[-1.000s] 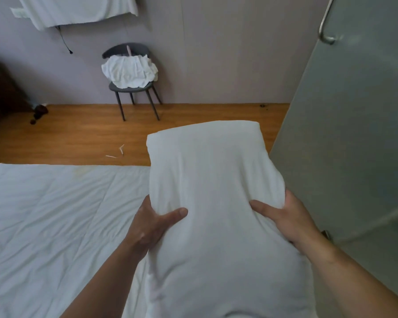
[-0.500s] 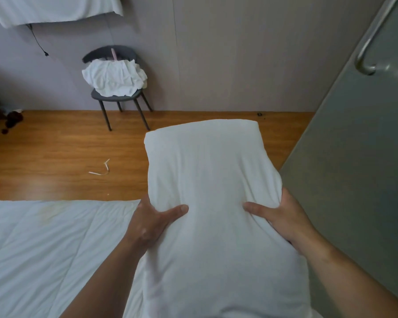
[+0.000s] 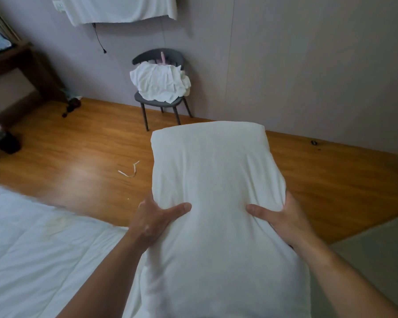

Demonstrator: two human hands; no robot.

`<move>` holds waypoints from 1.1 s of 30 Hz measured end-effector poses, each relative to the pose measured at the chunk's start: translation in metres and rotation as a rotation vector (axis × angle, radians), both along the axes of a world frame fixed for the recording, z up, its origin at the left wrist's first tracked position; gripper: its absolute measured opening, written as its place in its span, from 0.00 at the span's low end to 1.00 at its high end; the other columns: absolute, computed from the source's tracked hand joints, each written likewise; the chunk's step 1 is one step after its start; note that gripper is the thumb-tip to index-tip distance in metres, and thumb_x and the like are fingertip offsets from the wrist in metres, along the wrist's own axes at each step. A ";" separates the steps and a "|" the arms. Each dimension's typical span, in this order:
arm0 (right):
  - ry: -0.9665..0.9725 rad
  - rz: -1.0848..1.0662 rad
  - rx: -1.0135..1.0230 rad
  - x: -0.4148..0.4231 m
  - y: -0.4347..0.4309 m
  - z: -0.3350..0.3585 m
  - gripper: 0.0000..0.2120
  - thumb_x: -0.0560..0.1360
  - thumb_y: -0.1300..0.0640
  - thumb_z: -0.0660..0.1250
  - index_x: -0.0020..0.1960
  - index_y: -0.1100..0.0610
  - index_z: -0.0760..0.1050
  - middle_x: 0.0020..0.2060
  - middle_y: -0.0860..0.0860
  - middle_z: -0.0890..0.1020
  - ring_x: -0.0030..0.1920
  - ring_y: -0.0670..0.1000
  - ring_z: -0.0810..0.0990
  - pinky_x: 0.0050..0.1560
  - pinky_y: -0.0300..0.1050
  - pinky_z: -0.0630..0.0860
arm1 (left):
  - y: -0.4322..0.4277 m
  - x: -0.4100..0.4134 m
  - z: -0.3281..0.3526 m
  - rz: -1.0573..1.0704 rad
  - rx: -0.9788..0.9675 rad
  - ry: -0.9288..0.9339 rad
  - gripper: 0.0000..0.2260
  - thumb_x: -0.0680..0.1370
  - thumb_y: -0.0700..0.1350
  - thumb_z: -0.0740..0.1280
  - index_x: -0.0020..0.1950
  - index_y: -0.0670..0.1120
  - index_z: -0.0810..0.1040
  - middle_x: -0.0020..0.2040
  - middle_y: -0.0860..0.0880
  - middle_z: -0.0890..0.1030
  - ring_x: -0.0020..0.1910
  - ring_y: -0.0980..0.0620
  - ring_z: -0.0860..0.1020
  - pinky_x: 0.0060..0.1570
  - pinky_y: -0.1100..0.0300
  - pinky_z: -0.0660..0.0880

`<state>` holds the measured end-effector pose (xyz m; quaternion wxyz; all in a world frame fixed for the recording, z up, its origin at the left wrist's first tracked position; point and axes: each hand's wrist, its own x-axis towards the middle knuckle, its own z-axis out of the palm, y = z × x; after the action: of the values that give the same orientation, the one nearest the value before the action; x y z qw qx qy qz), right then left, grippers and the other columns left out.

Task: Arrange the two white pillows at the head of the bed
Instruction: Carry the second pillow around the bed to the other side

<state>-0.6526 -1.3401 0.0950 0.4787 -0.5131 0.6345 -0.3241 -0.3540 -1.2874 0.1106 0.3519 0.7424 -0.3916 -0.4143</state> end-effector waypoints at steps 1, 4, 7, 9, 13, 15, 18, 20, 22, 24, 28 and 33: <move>0.001 0.018 -0.004 0.003 -0.018 0.000 0.49 0.54 0.39 0.86 0.71 0.46 0.72 0.59 0.41 0.83 0.60 0.49 0.82 0.65 0.56 0.77 | -0.014 0.001 0.001 0.020 0.003 0.002 0.22 0.67 0.49 0.83 0.52 0.58 0.73 0.43 0.63 0.79 0.41 0.68 0.76 0.37 0.72 0.70; 0.016 0.073 -0.005 0.017 -0.073 -0.004 0.50 0.52 0.37 0.86 0.71 0.46 0.73 0.59 0.42 0.83 0.59 0.49 0.82 0.65 0.57 0.78 | -0.054 0.012 -0.005 0.092 0.005 0.024 0.23 0.67 0.49 0.83 0.53 0.57 0.73 0.44 0.62 0.79 0.41 0.66 0.76 0.37 0.70 0.70; 0.042 0.116 -0.015 0.038 -0.131 -0.007 0.50 0.49 0.34 0.85 0.68 0.46 0.74 0.57 0.42 0.84 0.58 0.48 0.83 0.63 0.56 0.79 | -0.094 0.030 -0.017 0.153 -0.025 0.054 0.30 0.66 0.52 0.84 0.62 0.53 0.74 0.47 0.61 0.79 0.45 0.62 0.78 0.44 0.61 0.75; 0.054 0.146 -0.023 0.057 -0.173 -0.004 0.49 0.49 0.35 0.85 0.67 0.45 0.74 0.57 0.42 0.84 0.57 0.48 0.83 0.62 0.55 0.79 | -0.126 0.047 -0.025 0.191 -0.035 0.068 0.35 0.64 0.54 0.84 0.67 0.52 0.74 0.50 0.59 0.81 0.49 0.55 0.81 0.52 0.55 0.75; 0.061 0.190 -0.067 0.101 -0.251 0.007 0.49 0.51 0.38 0.86 0.68 0.47 0.75 0.56 0.41 0.84 0.57 0.46 0.83 0.59 0.51 0.79 | -0.197 0.090 -0.030 0.221 -0.048 0.054 0.46 0.55 0.65 0.82 0.70 0.51 0.75 0.58 0.53 0.85 0.56 0.48 0.83 0.60 0.48 0.79; 0.058 0.214 -0.077 0.125 -0.284 0.011 0.45 0.54 0.42 0.87 0.68 0.47 0.75 0.56 0.41 0.85 0.56 0.45 0.83 0.59 0.51 0.79 | -0.226 0.114 -0.025 0.231 -0.052 0.055 0.49 0.53 0.66 0.81 0.71 0.52 0.75 0.58 0.53 0.85 0.56 0.47 0.83 0.59 0.49 0.79; 0.068 0.256 -0.082 0.166 -0.329 0.017 0.45 0.53 0.39 0.86 0.67 0.46 0.75 0.55 0.40 0.84 0.55 0.44 0.83 0.57 0.50 0.79 | -0.259 0.150 -0.020 0.282 -0.061 0.063 0.46 0.58 0.62 0.84 0.72 0.51 0.73 0.54 0.57 0.82 0.55 0.48 0.81 0.55 0.53 0.76; 0.062 0.292 -0.084 0.198 -0.357 0.017 0.44 0.52 0.38 0.86 0.65 0.45 0.76 0.54 0.40 0.85 0.55 0.45 0.84 0.57 0.50 0.79 | -0.275 0.177 -0.020 0.331 -0.058 0.061 0.42 0.62 0.58 0.84 0.72 0.50 0.73 0.53 0.59 0.81 0.54 0.49 0.81 0.54 0.54 0.75; 0.049 0.347 -0.082 0.233 -0.385 0.015 0.42 0.53 0.41 0.87 0.64 0.45 0.77 0.53 0.41 0.86 0.54 0.45 0.84 0.57 0.50 0.79 | -0.289 0.205 -0.022 0.383 -0.060 0.061 0.45 0.60 0.60 0.84 0.73 0.50 0.73 0.56 0.55 0.82 0.55 0.49 0.81 0.54 0.54 0.75; 0.051 0.410 -0.082 0.271 -0.412 0.013 0.43 0.53 0.40 0.87 0.64 0.45 0.77 0.53 0.41 0.86 0.54 0.45 0.84 0.58 0.50 0.80 | -0.301 0.234 -0.022 0.449 -0.063 0.057 0.47 0.59 0.62 0.84 0.74 0.50 0.72 0.58 0.53 0.82 0.54 0.49 0.81 0.53 0.54 0.75; 0.042 0.551 -0.084 0.357 -0.469 0.005 0.46 0.50 0.35 0.85 0.66 0.44 0.77 0.55 0.41 0.86 0.56 0.46 0.85 0.60 0.53 0.80 | -0.323 0.297 -0.026 0.570 -0.078 0.061 0.42 0.62 0.57 0.84 0.72 0.50 0.74 0.54 0.56 0.82 0.49 0.59 0.80 0.46 0.60 0.75; 0.047 0.726 -0.103 0.480 -0.541 -0.002 0.49 0.51 0.33 0.85 0.69 0.44 0.74 0.58 0.41 0.84 0.59 0.47 0.83 0.62 0.54 0.79 | -0.354 0.381 -0.019 0.729 -0.044 0.012 0.41 0.61 0.59 0.84 0.71 0.51 0.73 0.53 0.58 0.82 0.50 0.57 0.80 0.53 0.56 0.75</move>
<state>-0.1722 -1.8808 0.0932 0.5213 -0.7356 0.4047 -0.1527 0.0268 -1.6417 0.0921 0.4946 0.8230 -0.1079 -0.2578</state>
